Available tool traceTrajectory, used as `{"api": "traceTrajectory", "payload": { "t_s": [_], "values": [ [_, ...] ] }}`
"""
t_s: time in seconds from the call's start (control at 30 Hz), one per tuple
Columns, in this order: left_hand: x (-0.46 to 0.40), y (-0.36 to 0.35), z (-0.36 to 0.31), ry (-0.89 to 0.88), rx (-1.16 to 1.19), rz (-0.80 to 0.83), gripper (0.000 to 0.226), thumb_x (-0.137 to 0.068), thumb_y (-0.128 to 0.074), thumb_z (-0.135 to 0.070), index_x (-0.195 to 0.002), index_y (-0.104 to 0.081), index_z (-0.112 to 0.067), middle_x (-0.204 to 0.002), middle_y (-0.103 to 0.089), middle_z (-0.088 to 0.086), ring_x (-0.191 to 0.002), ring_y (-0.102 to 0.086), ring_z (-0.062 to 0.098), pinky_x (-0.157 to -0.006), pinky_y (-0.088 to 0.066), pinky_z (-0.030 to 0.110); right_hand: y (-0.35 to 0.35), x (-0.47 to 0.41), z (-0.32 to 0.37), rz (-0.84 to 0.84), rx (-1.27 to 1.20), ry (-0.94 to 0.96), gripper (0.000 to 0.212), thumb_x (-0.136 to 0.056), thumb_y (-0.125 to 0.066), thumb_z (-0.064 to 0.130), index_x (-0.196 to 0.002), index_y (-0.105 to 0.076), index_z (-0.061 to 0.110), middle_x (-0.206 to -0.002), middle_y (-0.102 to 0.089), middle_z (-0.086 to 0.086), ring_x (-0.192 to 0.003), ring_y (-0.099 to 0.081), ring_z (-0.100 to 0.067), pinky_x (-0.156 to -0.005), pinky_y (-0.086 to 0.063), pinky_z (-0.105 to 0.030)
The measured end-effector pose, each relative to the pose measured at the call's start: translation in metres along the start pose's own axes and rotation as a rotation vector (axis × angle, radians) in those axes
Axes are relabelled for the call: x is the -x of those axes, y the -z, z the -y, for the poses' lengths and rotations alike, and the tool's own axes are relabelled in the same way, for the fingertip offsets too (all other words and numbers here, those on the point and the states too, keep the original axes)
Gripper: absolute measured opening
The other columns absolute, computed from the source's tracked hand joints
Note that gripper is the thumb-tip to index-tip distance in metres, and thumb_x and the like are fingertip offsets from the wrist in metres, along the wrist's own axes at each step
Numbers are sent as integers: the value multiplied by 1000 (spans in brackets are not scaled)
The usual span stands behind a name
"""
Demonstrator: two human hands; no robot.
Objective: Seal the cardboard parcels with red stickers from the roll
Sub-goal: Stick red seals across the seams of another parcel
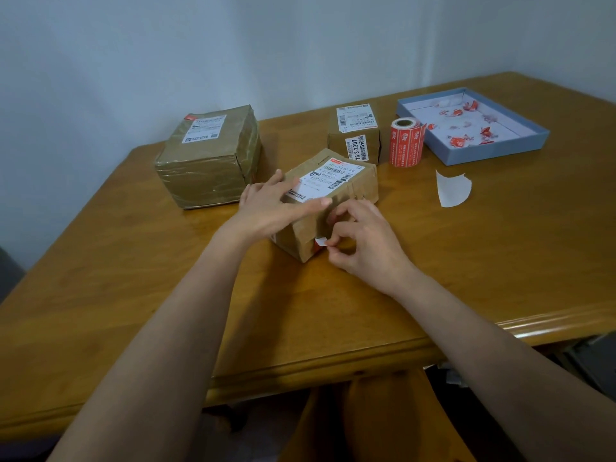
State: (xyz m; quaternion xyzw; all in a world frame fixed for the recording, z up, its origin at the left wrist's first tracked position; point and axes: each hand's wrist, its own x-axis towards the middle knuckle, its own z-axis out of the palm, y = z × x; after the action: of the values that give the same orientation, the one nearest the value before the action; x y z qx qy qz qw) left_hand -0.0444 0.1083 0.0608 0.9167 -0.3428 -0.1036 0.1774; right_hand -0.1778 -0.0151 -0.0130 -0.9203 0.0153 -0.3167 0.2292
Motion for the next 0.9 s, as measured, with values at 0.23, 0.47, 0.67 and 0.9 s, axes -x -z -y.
{"api": "traceTrajectory", "payload": {
  "t_s": [0.23, 0.47, 0.67, 0.9],
  "values": [
    [-5, 3, 1, 9, 1, 24, 91, -77, -64, -65, -152, -25, -32, -163, -7, -3, -148, -4, 33, -120, -6, 49, 0, 0, -1, -6, -4, 5, 10, -72, -79, 15, -73, -70, 16, -108, -60, -1, -105, -39, -8, -90, -32, -24],
    [-12, 2, 6, 6, 67, 21, 100, -64, -66, -70, -149, -33, -30, -163, -13, -3, -148, -10, 32, -119, -14, 54, 2, 0, 0, 0, -13, 2, 10, -72, -78, 14, -71, -69, 16, -110, -61, -2, -107, -41, -9, -91, -27, -17],
    [-13, 5, 7, 16, 84, 39, 105, -56, -60, -72, -149, -33, -31, -162, -13, -4, -148, -12, 31, -118, -17, 54, 3, 0, 0, -2, -36, 4, 11, -73, -78, 14, -70, -68, 16, -111, -61, 0, -109, -41, -8, -94, -29, -20],
    [-14, 6, 8, 21, 83, 42, 118, -42, -55, -82, -148, -35, -33, -162, -14, -6, -148, -13, 29, -118, -18, 52, 2, -1, 2, -16, -44, 20, 12, -72, -77, 11, -68, -67, 15, -109, -63, -1, -110, -51, -19, -94, -34, -25]
  ]
}}
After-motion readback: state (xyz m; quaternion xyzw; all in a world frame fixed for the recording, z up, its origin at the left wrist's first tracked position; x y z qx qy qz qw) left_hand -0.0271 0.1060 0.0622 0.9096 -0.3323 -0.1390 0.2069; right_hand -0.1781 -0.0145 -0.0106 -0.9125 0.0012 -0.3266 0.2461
